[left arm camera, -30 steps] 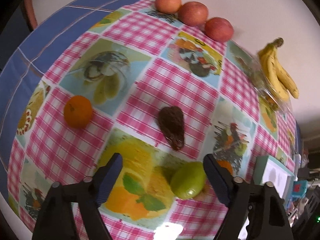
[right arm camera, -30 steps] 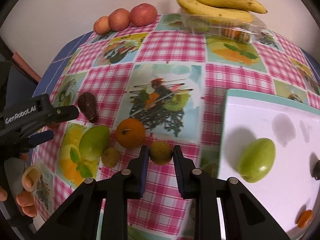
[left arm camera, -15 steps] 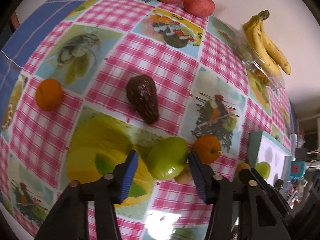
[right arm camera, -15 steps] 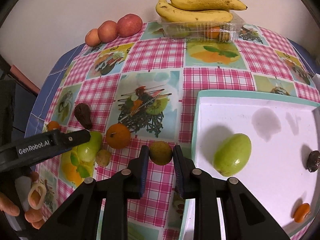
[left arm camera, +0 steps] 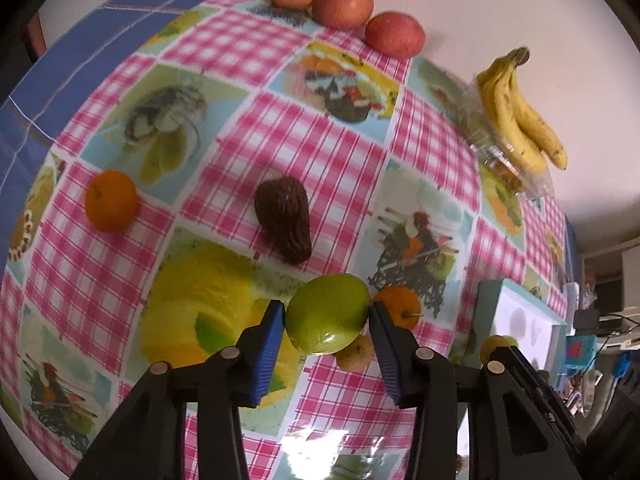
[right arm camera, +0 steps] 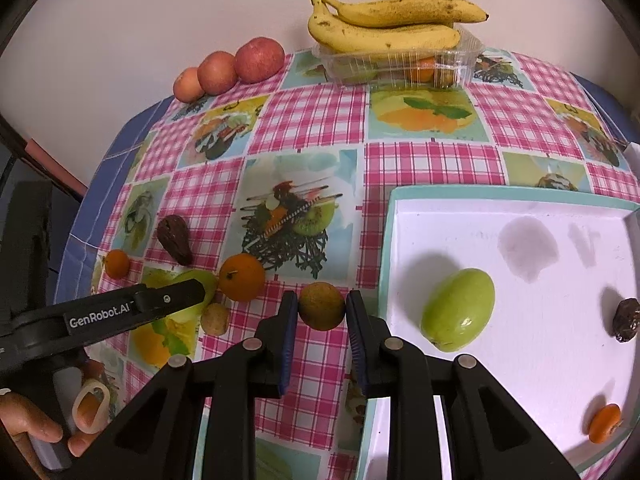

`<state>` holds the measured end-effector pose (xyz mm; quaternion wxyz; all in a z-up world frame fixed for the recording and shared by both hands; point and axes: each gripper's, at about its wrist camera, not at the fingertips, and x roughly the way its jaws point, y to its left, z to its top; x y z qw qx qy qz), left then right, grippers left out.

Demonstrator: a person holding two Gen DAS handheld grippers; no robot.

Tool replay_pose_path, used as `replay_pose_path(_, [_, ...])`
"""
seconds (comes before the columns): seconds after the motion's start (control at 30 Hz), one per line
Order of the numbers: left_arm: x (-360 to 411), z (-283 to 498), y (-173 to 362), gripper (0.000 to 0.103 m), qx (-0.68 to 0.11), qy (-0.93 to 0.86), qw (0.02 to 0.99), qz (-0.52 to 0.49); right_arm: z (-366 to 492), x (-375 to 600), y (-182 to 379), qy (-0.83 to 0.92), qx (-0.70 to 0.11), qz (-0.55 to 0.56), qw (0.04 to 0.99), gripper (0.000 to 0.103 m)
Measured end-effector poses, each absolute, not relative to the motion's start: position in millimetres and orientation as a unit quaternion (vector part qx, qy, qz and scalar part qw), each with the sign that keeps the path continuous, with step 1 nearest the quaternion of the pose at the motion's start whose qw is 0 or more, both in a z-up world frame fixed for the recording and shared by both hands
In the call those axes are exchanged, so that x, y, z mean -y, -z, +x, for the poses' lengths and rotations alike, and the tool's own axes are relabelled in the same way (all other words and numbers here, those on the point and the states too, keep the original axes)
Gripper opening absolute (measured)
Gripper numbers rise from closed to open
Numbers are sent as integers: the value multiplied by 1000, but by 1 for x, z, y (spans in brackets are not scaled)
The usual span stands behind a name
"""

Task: Organize fruits
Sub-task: 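Carry the green apple and brown fruit into the white tray and open both tools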

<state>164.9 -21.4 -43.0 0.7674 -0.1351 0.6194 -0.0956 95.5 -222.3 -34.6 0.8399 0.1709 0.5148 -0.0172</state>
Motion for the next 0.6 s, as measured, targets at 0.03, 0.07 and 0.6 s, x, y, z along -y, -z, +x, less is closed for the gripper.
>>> replay_pose_path(0.03, [20,164,39,46,-616,97,769,-138,95,223,32,17,-512,173,841,26])
replay_pose_path(0.07, [21,164,36,46,-613,99,772,-139,94,225,29,17,-509,175,843,26])
replay_pose_path(0.6, [50,158,3,46,-584,124,791,-132,61,302,7,104,-481,220,842,26])
